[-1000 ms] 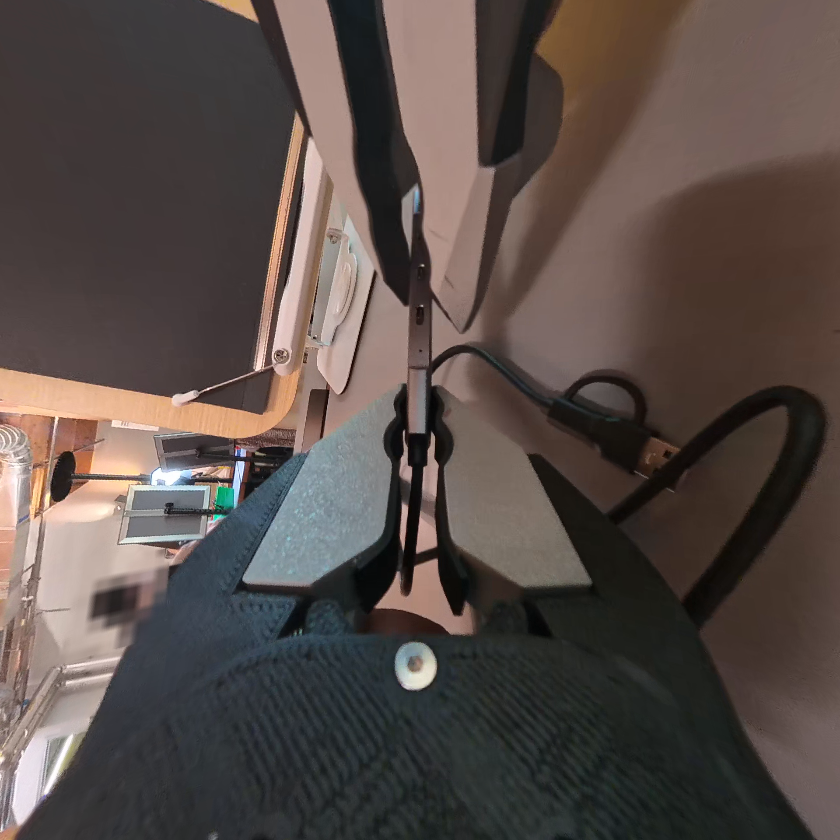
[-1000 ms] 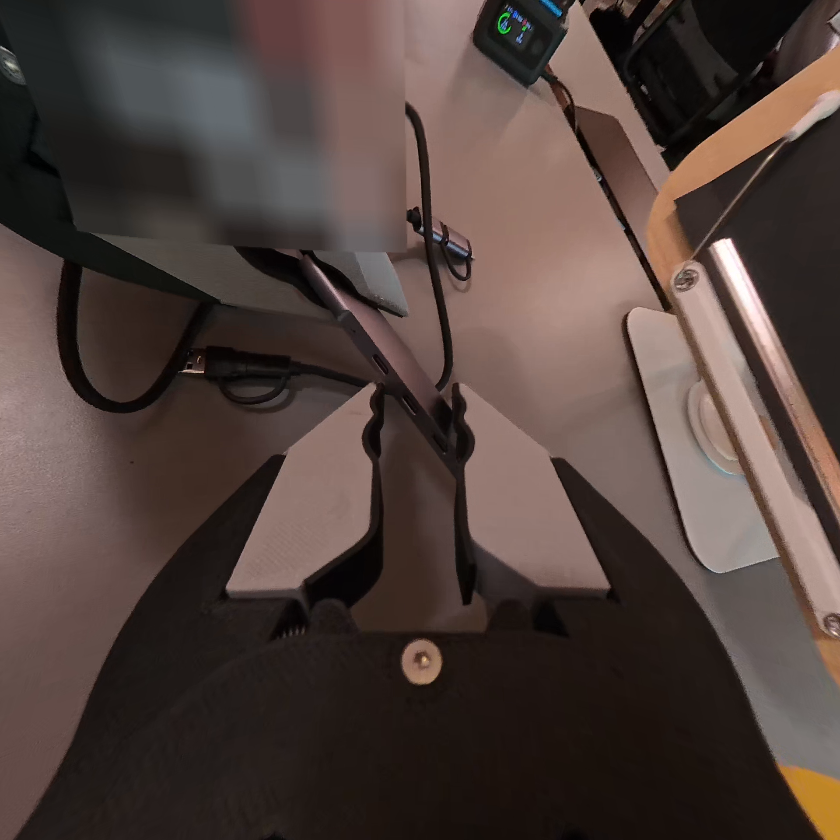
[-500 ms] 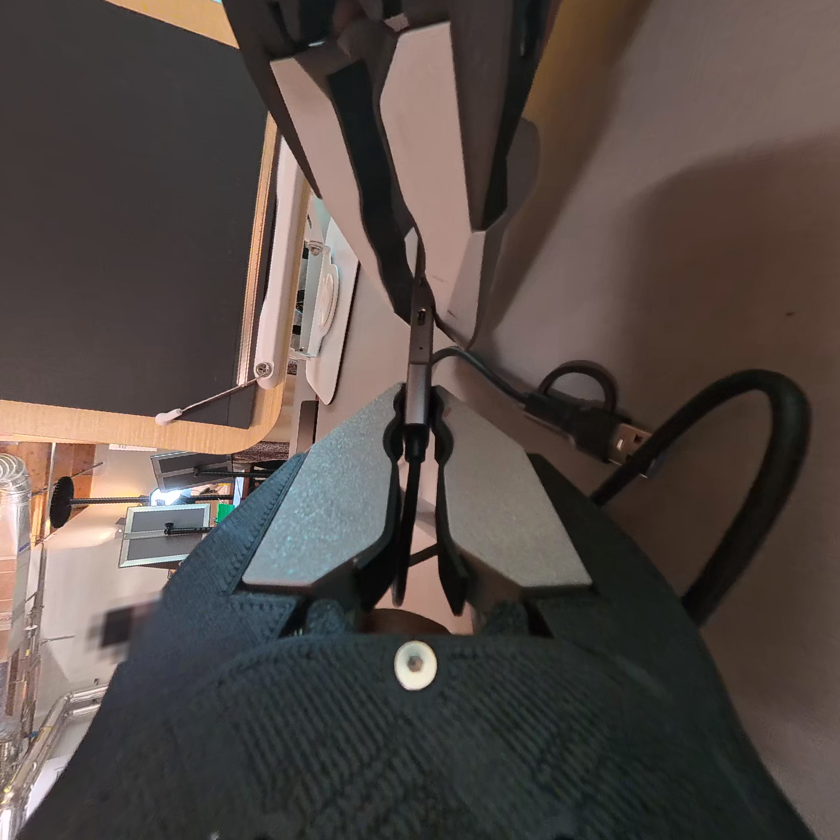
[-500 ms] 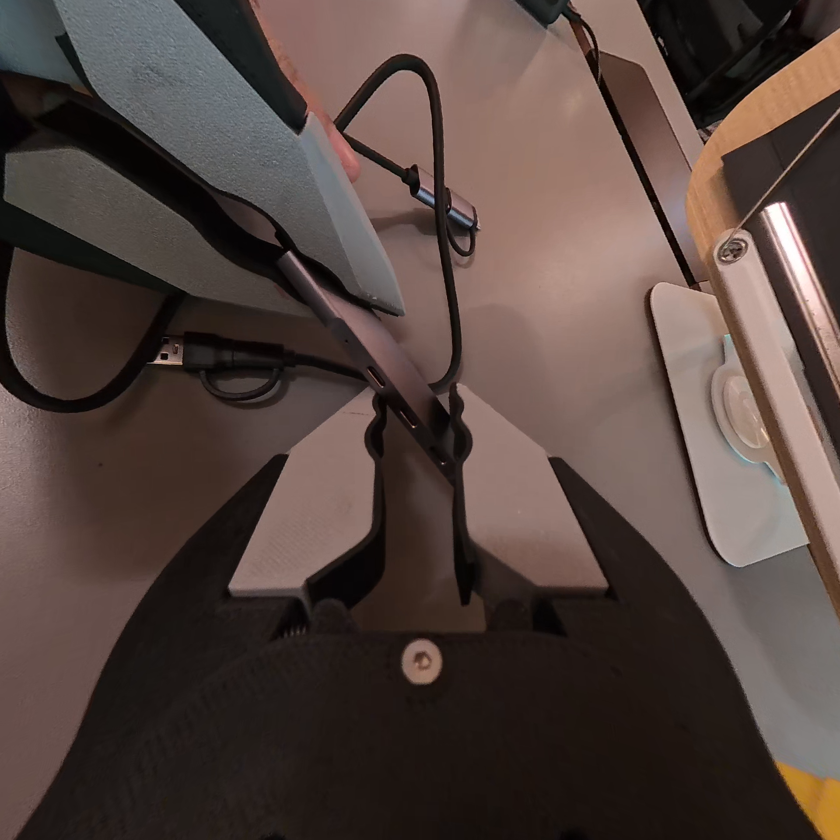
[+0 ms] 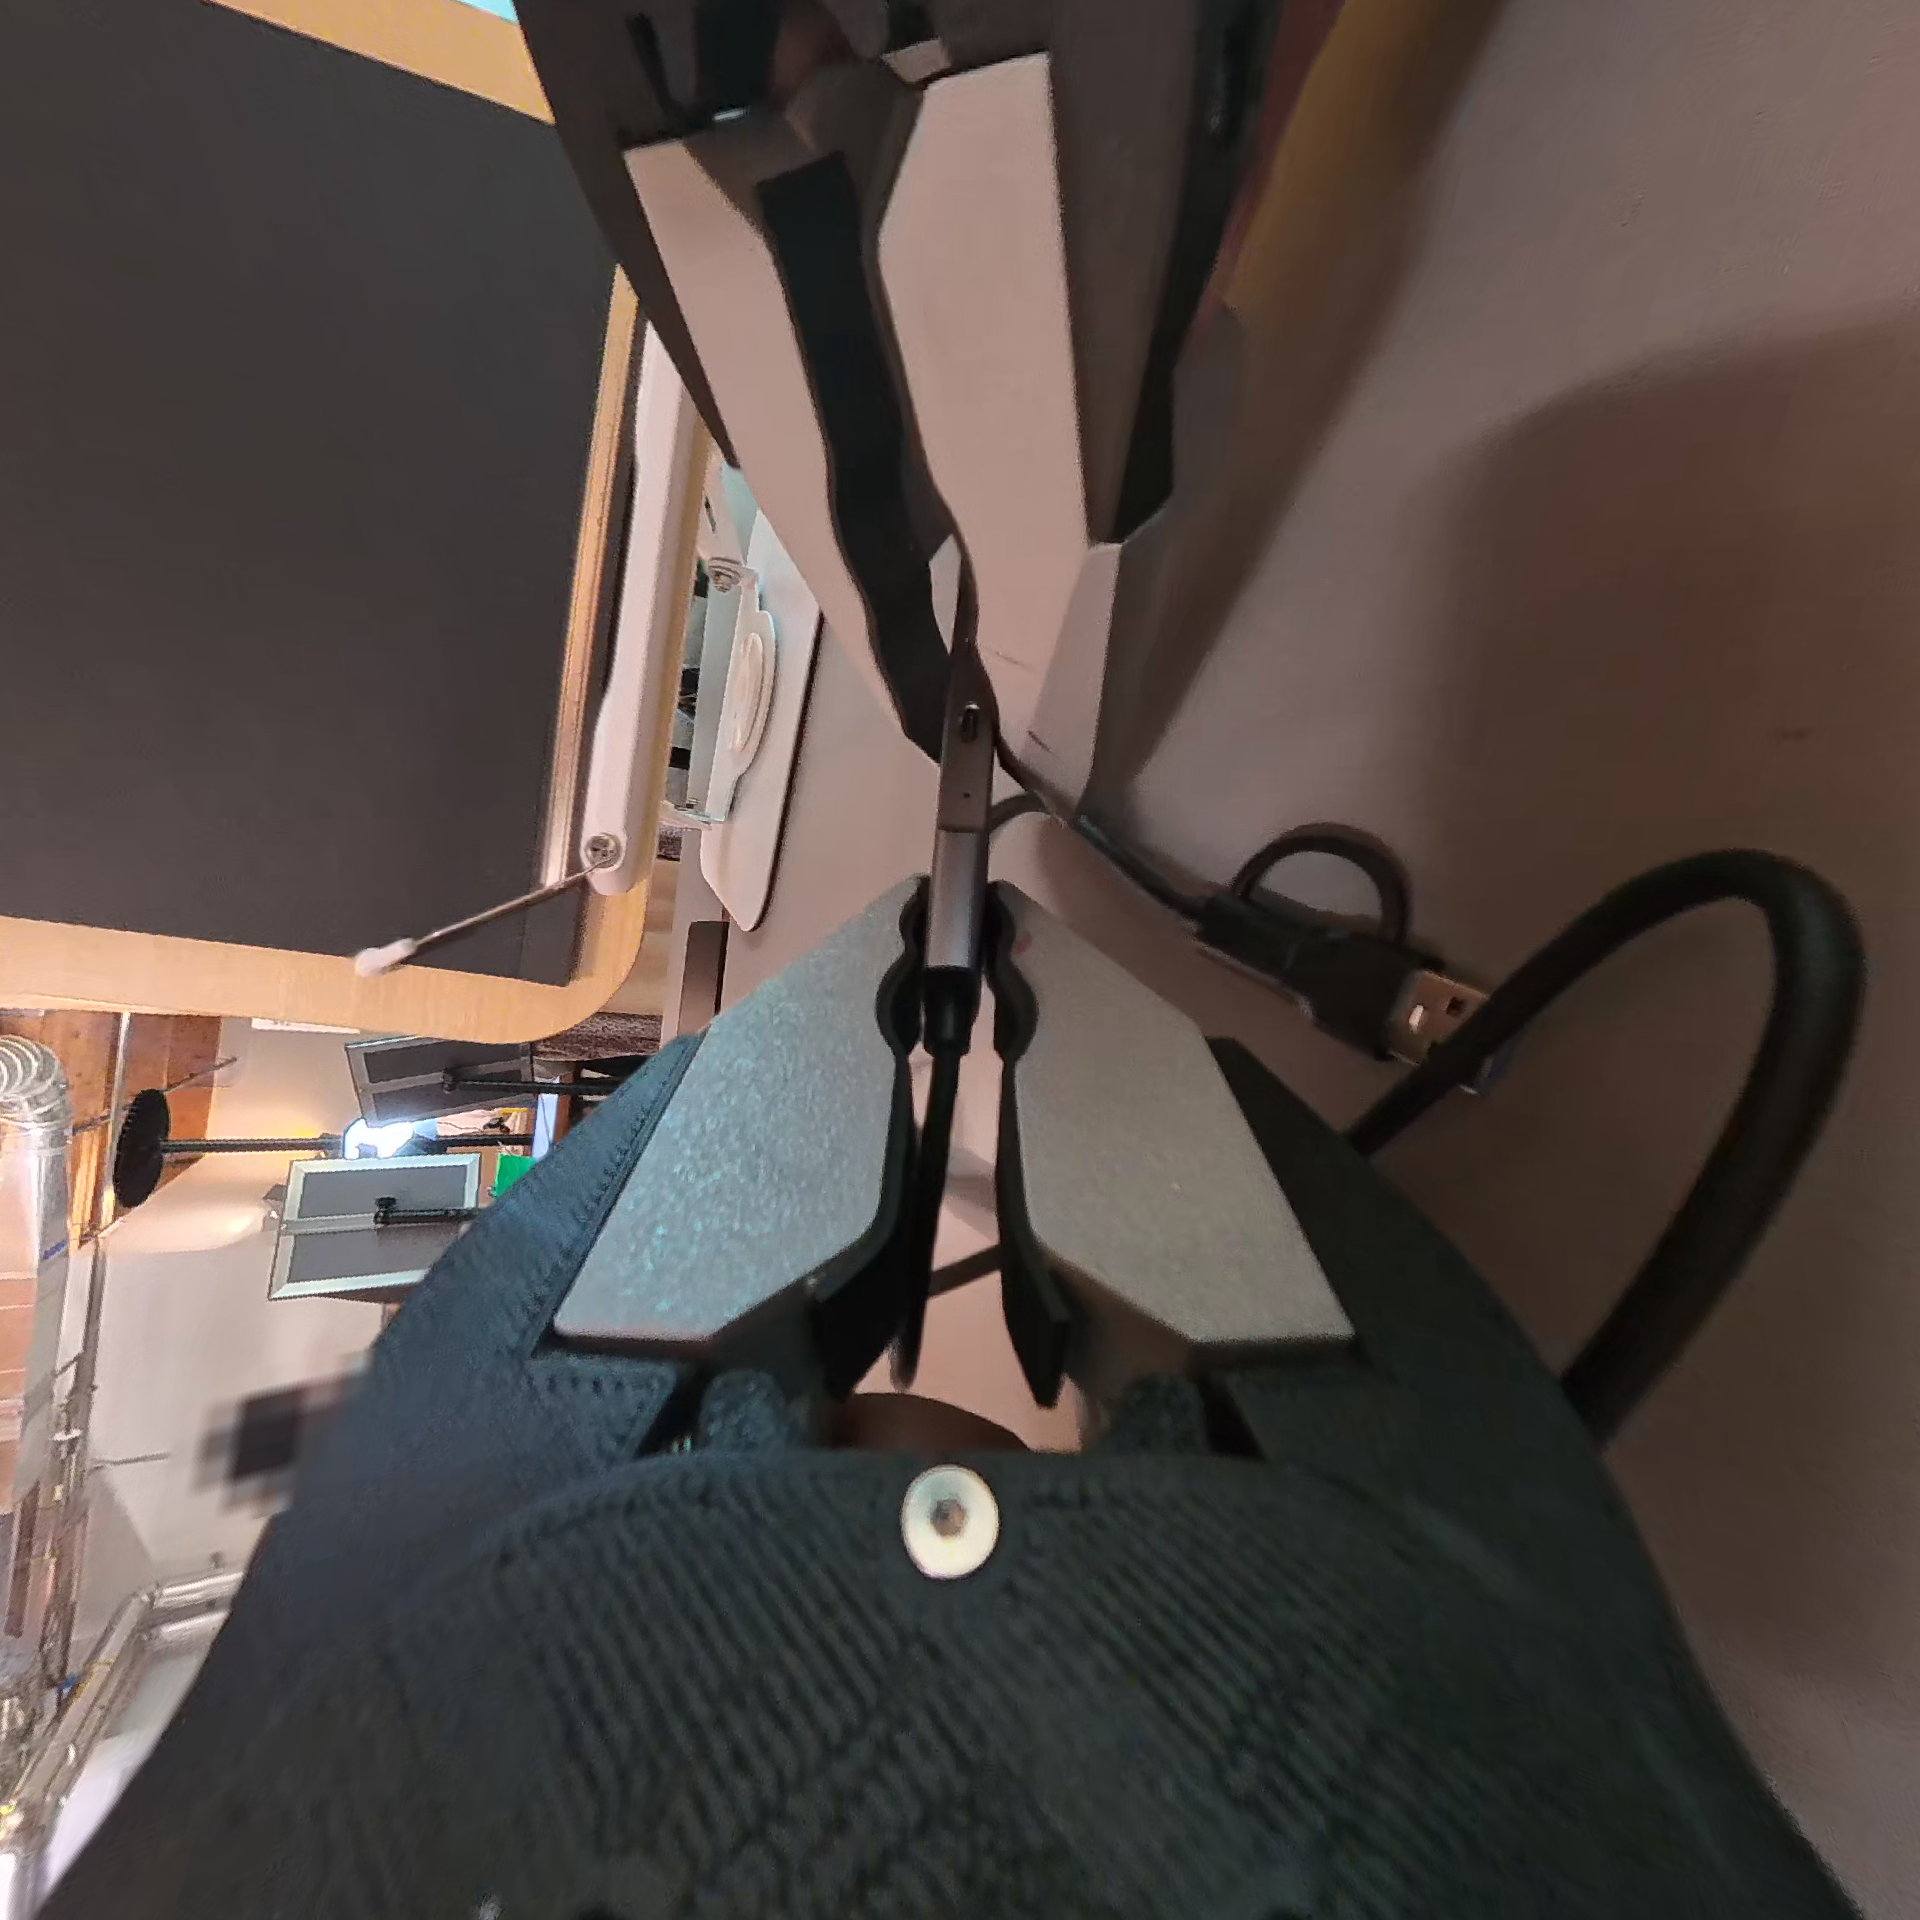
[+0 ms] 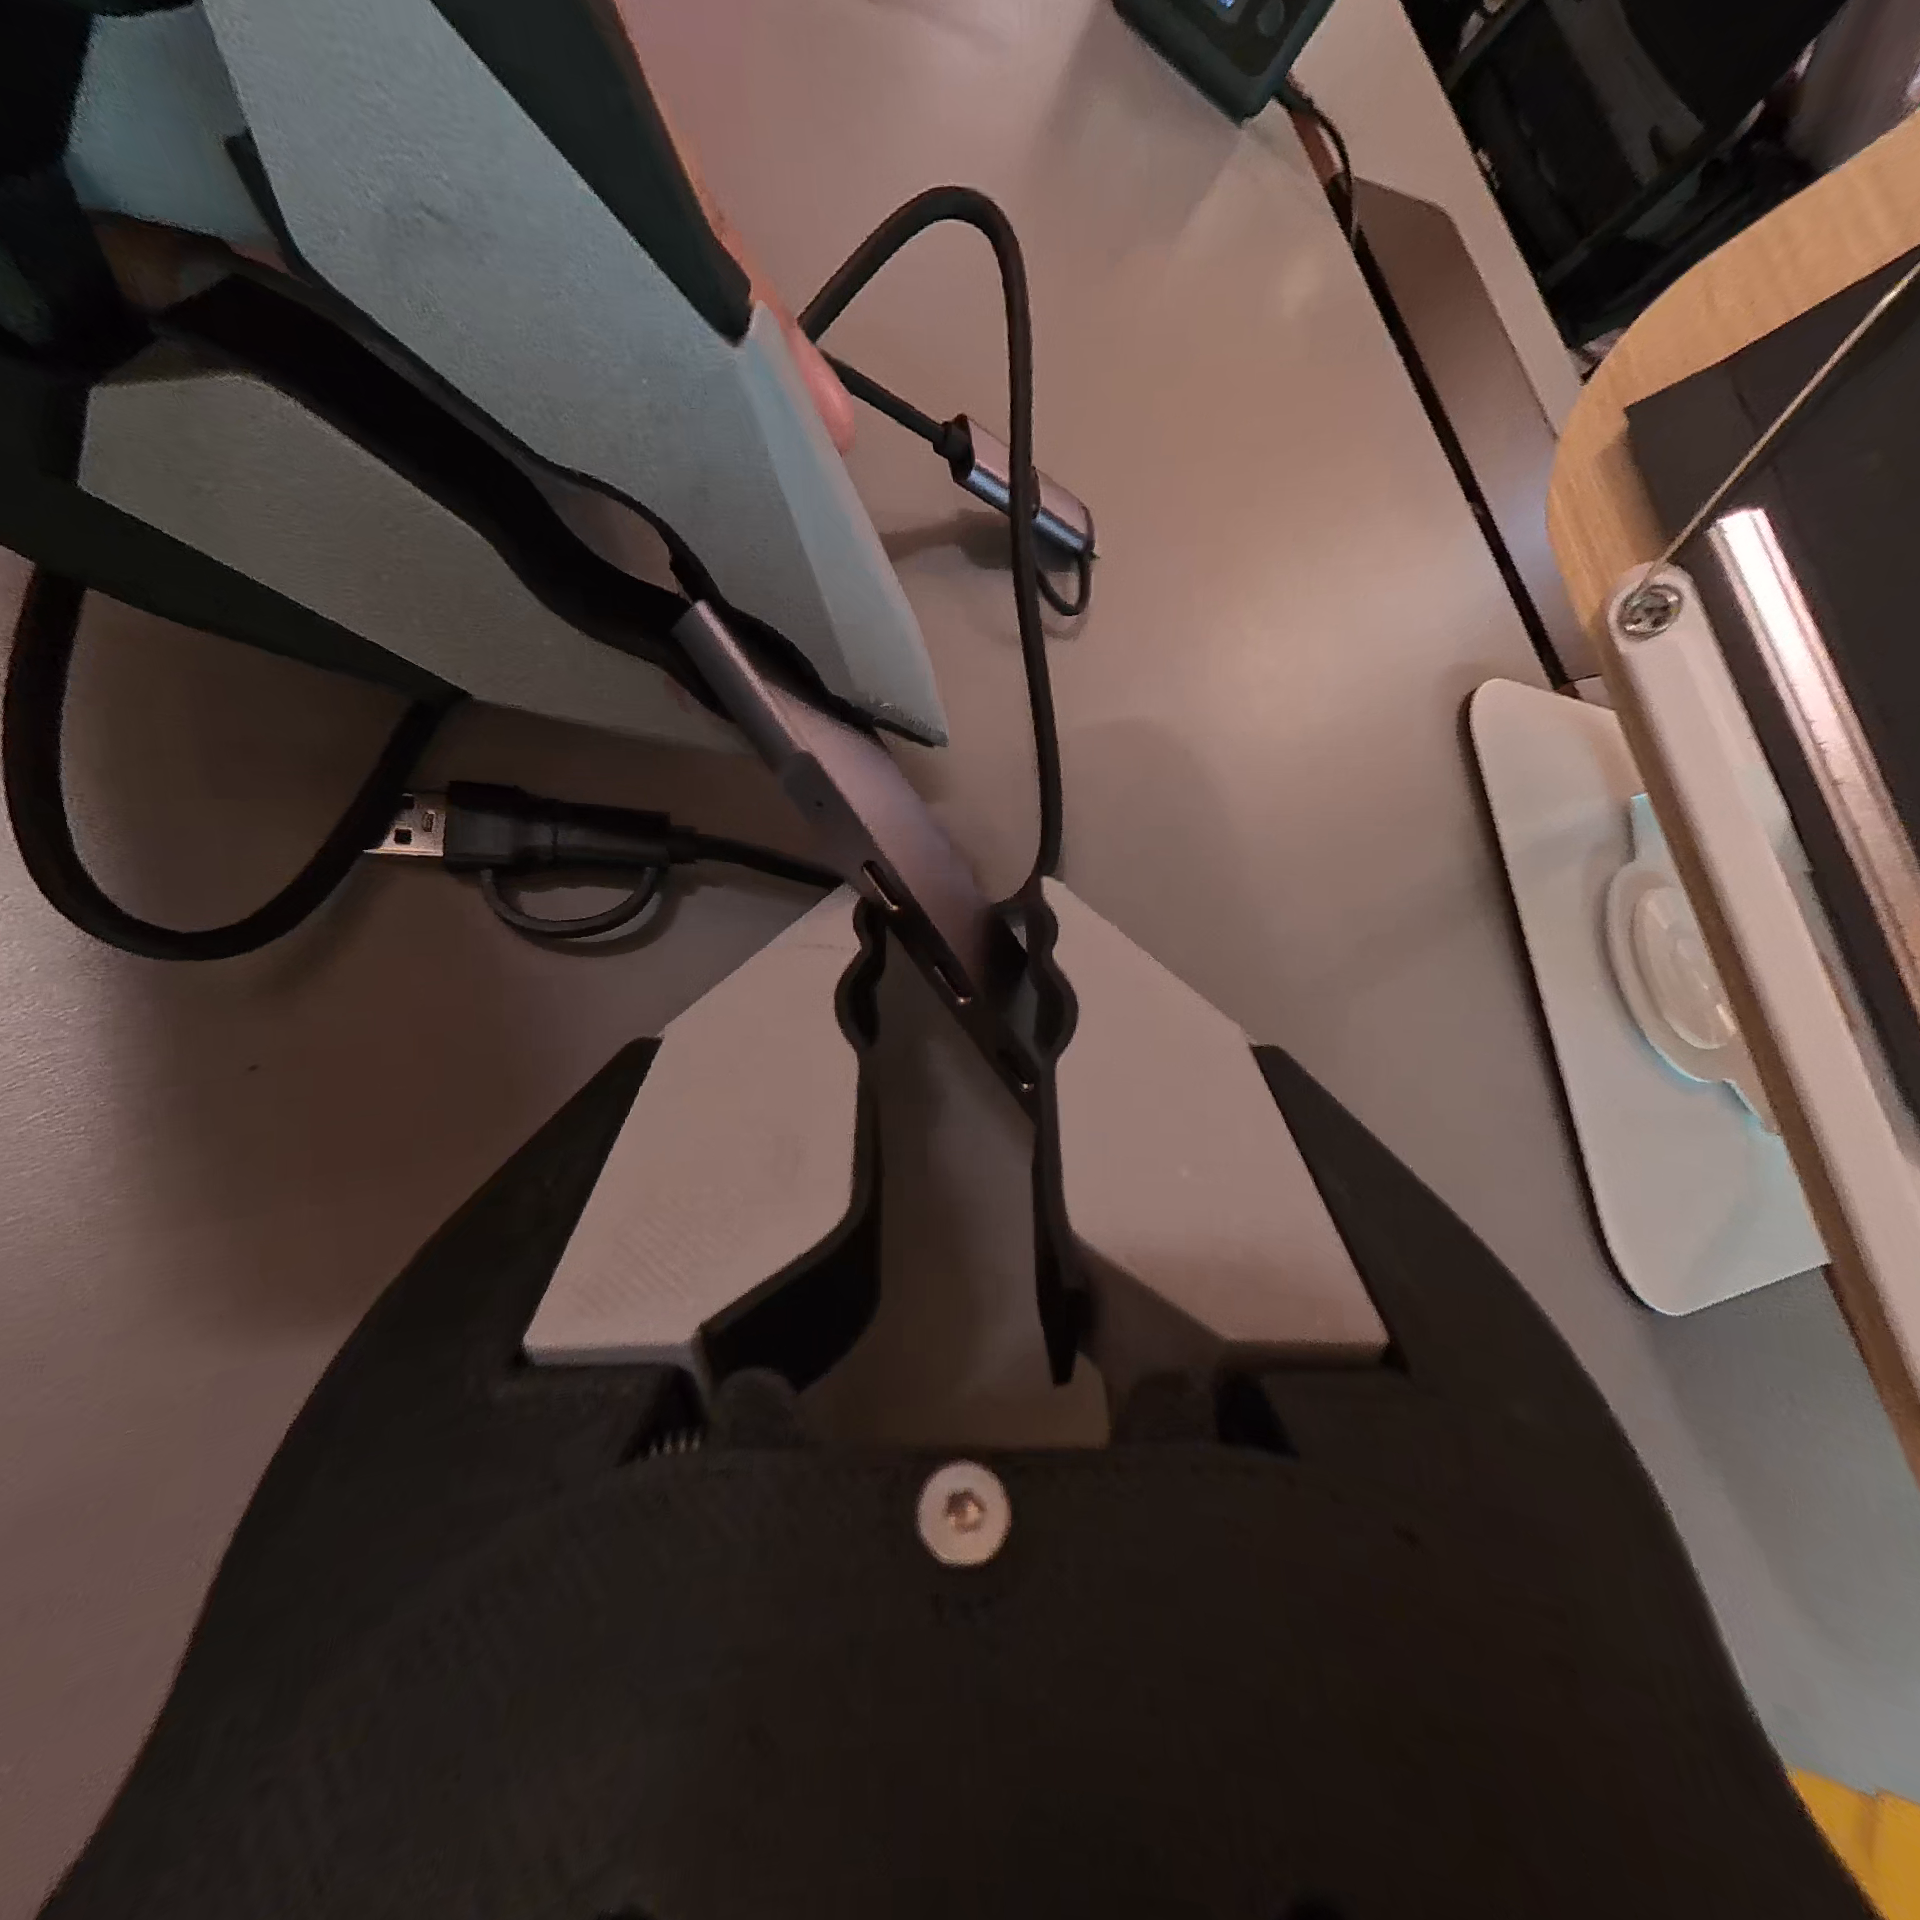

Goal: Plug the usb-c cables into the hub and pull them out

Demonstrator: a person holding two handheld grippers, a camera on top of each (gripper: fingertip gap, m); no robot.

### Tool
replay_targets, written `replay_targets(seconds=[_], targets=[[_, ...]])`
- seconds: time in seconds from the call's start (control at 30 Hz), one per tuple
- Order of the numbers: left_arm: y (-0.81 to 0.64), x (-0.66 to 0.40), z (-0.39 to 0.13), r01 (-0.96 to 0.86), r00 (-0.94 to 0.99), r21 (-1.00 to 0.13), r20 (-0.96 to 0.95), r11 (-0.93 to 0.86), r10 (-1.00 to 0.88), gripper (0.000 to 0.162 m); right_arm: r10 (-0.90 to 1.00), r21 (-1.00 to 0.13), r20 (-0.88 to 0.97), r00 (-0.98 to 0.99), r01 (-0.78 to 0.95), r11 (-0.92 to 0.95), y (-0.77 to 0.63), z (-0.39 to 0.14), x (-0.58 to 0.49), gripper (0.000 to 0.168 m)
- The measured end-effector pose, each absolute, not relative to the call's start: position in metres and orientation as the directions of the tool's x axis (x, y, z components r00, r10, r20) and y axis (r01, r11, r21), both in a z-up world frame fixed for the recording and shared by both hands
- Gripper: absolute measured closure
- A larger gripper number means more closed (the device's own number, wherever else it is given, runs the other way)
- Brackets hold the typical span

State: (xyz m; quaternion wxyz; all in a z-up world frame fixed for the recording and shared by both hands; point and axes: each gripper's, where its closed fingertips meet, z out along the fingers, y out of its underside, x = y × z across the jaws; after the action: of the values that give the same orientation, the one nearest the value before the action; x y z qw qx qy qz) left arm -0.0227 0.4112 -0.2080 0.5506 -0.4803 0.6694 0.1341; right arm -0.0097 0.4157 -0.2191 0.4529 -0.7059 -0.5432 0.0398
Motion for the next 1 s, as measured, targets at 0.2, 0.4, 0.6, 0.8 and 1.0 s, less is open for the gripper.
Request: replay_targets(seconds=[0.2,0.4,0.6,0.8,1.0], targets=[[0.414,-0.024,-0.198,-0.775,0.138,-0.409,-0.853,0.482,-0.503,0.151,0.779,-0.671,0.485,0.398,0.740,0.040,0.416,-0.213,-0.009,0.151],[0.416,-0.023,-0.193,-0.759,0.179,-0.448,-0.842,0.473,-0.509,0.147,0.779,-0.680,0.482,0.401,0.732,0.044,0.416,-0.211,-0.009,0.153],[0.407,-0.016,-0.193,-0.729,0.167,-0.461,-0.837,0.506,-0.522,0.147,0.778,-0.661,0.507,0.371,0.747,0.075,0.413,-0.213,-0.011,0.153],[0.406,-0.015,-0.197,-0.740,0.139,-0.444,-0.836,0.506,-0.530,0.149,0.780,-0.656,0.511,0.362,0.750,0.081,0.414,-0.215,-0.012,0.152],[0.408,-0.017,-0.200,-0.761,0.122,-0.413,-0.848,0.499,-0.516,0.154,0.772,-0.675,0.505,0.385,0.734,0.075,0.416,-0.212,-0.012,0.146]])
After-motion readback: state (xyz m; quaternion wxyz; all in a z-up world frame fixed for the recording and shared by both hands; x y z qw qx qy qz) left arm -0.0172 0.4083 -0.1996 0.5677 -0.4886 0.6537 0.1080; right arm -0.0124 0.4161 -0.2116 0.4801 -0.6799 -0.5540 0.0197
